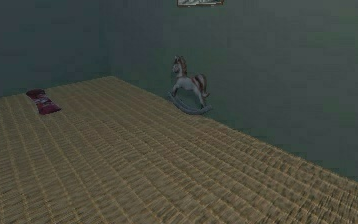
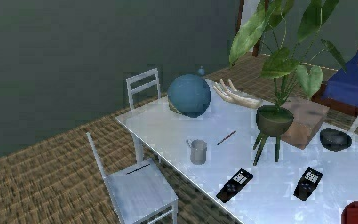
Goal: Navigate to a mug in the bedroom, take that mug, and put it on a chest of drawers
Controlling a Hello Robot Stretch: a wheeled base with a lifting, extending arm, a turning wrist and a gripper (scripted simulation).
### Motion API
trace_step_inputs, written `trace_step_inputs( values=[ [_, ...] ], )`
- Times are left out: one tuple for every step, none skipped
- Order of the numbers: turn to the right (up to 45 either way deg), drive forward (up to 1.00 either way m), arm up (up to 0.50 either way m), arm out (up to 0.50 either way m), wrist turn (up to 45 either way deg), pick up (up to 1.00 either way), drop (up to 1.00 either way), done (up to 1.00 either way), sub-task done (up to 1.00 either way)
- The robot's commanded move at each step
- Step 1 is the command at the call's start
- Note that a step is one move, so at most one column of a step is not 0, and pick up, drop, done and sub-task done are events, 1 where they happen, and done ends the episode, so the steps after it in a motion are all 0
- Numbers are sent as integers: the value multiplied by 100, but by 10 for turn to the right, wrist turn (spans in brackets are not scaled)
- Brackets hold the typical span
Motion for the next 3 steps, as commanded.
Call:
trace_step_inputs(
  values=[
    [0,0,26,0,0,0,0,0,0],
    [0,0,0,46,0,0,0,0,0],
    [0,0,0,0,450,0,0,0,0]
  ],
)
